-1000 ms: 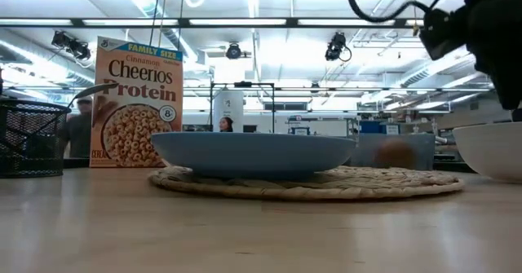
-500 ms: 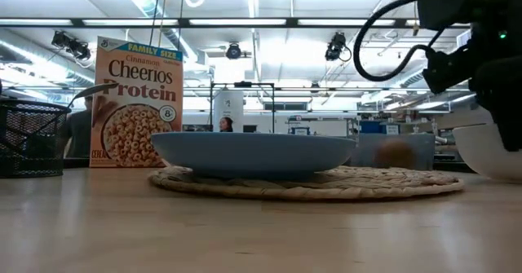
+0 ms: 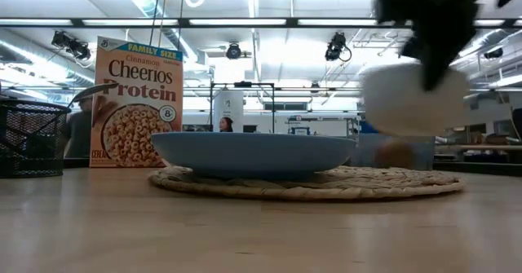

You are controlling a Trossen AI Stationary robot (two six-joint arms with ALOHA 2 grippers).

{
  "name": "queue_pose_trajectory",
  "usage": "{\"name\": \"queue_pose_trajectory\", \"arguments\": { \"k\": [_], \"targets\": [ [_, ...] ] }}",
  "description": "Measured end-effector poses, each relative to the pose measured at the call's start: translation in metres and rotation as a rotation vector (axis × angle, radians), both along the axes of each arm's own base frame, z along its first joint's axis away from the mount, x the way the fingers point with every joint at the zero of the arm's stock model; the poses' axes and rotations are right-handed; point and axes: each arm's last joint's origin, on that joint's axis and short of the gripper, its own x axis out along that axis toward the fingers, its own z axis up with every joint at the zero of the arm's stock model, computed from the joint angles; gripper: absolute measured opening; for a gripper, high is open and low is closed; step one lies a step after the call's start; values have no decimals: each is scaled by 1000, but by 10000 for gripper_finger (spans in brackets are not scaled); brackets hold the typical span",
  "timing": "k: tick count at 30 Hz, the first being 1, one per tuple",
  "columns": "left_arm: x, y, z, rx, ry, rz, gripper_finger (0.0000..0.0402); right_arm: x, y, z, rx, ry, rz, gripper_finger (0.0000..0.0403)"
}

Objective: Arrange a breakfast setting
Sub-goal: Put the white bowl on the brown placemat

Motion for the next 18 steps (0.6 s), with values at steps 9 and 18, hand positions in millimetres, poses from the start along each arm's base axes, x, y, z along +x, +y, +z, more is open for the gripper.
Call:
{"name": "queue_pose_trajectory", "arguments": {
  "k": [9, 18],
  "targets": [
    [-4, -2, -6, -13, 66, -9, 185, 61, -29, -31, -244, 9, 599, 9],
    [-4, -1, -6, -3, 64, 46, 185, 76, -46, -65, -233, 121, 611, 10]
  ]
}}
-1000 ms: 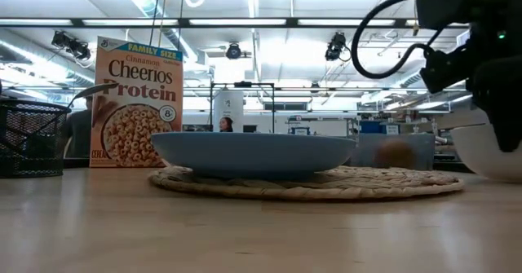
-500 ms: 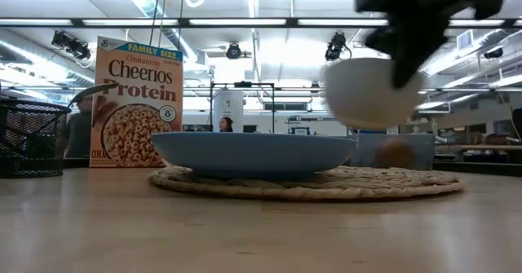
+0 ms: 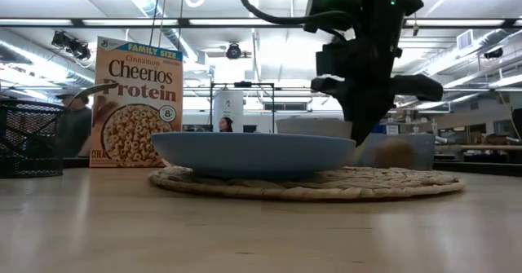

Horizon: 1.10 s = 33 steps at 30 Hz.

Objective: Arrange a breakfast setting
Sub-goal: Put the white bowl on the brown placemat, then put the apple on the brown placemat

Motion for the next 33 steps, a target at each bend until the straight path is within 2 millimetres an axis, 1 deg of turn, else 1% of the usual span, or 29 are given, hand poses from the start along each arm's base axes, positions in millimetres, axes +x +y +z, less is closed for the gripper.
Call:
{"name": "queue_pose_trajectory", "arguments": {
  "k": [5, 12, 15, 18, 19, 21, 23, 26, 29, 31, 33],
  "targets": [
    [0, 3, 0, 35, -5, 52, 185, -1, -1, 0, -3, 5, -8, 30],
    [0, 6, 2, 105, -18, 144, 185, -5, 0, 18, -22, -65, -15, 86],
    [1, 7, 3, 128, -26, 151, 185, -9, 1, 36, -19, -83, -76, 117],
    [2, 10, 8, 129, -73, 188, 185, -16, 2, 70, 0, -125, -195, 147],
    [3, 11, 11, 132, -100, 197, 185, -19, 1, 83, 9, -160, -258, 157],
    [3, 11, 17, 158, -158, 203, 185, -27, -7, 107, 30, -249, -432, 174],
    [3, 11, 24, 184, -218, 203, 185, -38, -24, 127, 50, -357, -628, 190],
    [3, 11, 31, 220, -281, 204, 185, -61, -57, 147, 28, -526, -986, 216],
    [3, 14, 34, 235, -308, 222, 185, -85, -89, 152, 19, -645, -1381, 241],
    [4, 18, 34, 231, -305, 241, 185, -97, -109, 149, 48, -678, -1579, 256],
    [5, 23, 34, 216, -303, 263, 185, -104, -125, 142, 80, -702, -1761, 265]
  ]
}}
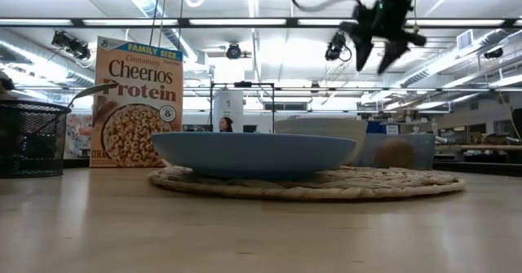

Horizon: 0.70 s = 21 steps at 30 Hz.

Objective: Arrange a breakfast setting
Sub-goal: Put the apple on the brown placemat

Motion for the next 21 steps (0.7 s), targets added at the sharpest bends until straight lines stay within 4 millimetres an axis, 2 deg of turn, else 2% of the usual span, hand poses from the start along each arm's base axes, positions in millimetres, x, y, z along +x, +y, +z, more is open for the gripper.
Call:
{"name": "queue_pose_trajectory", "arguments": {
  "k": [6, 9, 15, 21],
  "targets": [
    [4, 16, -2, -26, 9, 70, 185, -11, -37, -40, 21, -93, -545, 267],
    [5, 22, -3, -23, 22, 98, 185, -17, -54, -56, 36, -120, -742, 261],
    [5, 32, -7, -9, 62, 139, 185, -21, -92, -87, 149, -142, -909, 248],
    [6, 44, -12, 1, 124, 194, 185, -23, -103, -107, 237, -158, -1088, 244]
  ]
}}
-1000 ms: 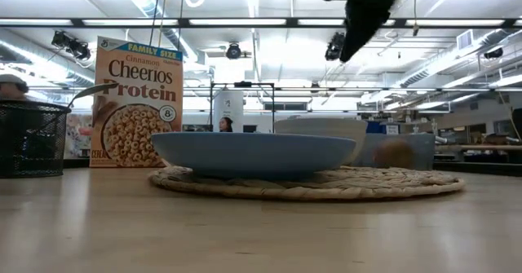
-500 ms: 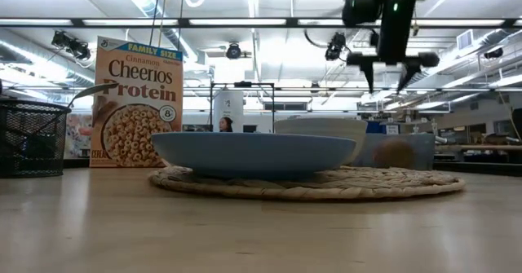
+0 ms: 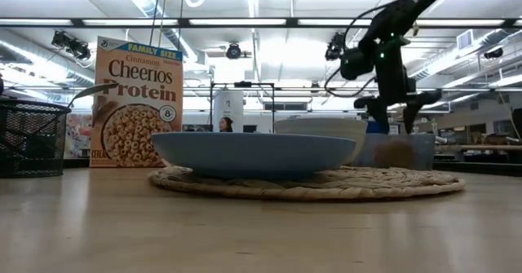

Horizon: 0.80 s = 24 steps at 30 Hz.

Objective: Arrange a breakfast setting
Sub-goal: Put the apple on the brown placemat

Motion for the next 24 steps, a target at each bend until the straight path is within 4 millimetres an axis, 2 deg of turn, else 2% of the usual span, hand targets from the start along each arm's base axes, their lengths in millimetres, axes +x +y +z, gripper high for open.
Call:
{"name": "queue_pose_trajectory", "arguments": {
  "k": [7, 11, 14, 18, 24],
  "targets": [
    [0, 14, -3, 4, 36, 64, 185, 5, -12, -22, 34, 7, -27, 244],
    [-1, 21, -4, 31, 56, 95, 185, 19, -21, -21, -32, -129, 45, 244],
    [-1, 27, -4, 39, 61, 120, 185, 26, -18, -13, -76, -187, 58, 244],
    [-6, 32, -1, 42, 51, 136, 185, 22, -12, -9, -69, -191, -43, 244],
    [-13, 37, -2, 39, 74, 131, 185, 15, -18, -17, -4, -213, -140, 241]
  ]
}}
